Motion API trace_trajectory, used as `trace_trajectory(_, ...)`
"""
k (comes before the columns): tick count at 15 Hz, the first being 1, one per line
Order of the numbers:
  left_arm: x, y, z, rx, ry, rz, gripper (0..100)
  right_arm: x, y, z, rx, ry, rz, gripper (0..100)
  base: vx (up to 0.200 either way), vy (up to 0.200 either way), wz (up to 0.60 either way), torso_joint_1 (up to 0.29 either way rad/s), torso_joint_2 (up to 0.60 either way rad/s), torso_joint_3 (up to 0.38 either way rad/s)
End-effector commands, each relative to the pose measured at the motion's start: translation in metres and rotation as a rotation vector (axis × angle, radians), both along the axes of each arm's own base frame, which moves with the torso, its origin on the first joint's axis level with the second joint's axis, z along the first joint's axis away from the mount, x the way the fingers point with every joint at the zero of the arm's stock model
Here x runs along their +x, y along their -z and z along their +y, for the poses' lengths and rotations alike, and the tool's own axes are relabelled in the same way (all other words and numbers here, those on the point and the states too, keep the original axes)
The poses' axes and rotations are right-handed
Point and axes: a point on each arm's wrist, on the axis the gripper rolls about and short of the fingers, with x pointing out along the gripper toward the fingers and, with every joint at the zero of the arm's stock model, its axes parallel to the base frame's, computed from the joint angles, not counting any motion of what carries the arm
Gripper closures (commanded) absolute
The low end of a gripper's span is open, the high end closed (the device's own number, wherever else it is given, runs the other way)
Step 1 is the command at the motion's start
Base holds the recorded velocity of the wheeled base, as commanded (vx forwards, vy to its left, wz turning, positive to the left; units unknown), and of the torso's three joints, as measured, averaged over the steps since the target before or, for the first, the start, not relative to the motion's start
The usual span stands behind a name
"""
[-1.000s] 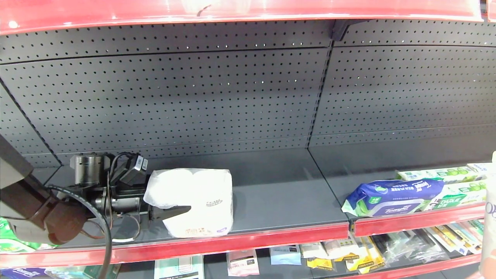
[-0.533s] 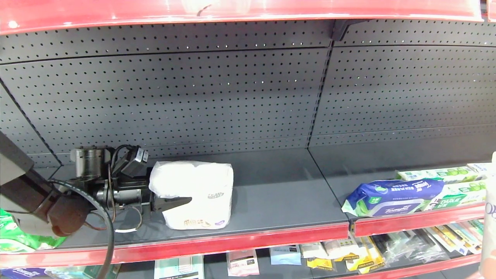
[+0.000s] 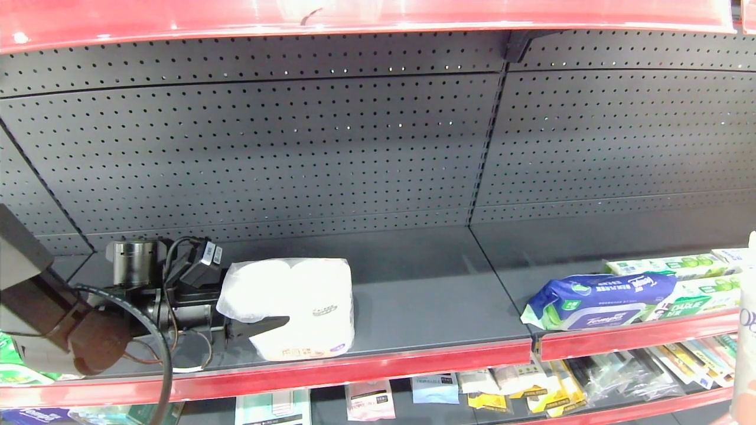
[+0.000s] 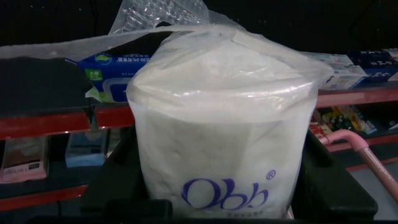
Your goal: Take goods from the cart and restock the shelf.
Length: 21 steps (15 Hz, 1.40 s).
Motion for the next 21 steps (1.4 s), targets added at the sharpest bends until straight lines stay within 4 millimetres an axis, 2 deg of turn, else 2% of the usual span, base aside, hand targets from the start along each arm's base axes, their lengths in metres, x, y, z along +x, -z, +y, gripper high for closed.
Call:
trace_trajectory(1,-0.0018,0.0029,0.0004,0.0,-0.001,0.017,100,-0.0001,0.0,0.0,0.0,0.0,0.0,100,0.0,0.0,0.0,0.0,0.0,0.0)
trace_trajectory(18,-0.0039,0.0031,-0.0001,-0.005,0.008,0.02,100,-0.0001,0.0,0.0,0.0,0.0,0.0,100,0.0,0.0,0.0,0.0,0.0,0.0)
trace_trajectory(19,-0.0039,0.0031,-0.0001,-0.005,0.012,0.016,0,-0.0001,0.0,0.0,0.0,0.0,0.0,100,0.0,0.0,0.0,0.0,0.0,0.0)
trace_trajectory(21,-0.0044,0.0009,-0.0011,-0.011,0.02,0.017,0,-0.0001,0.0,0.0,0.0,0.001,0.0,100,0.0,0.0,0.0,0.0,0.0,0.0)
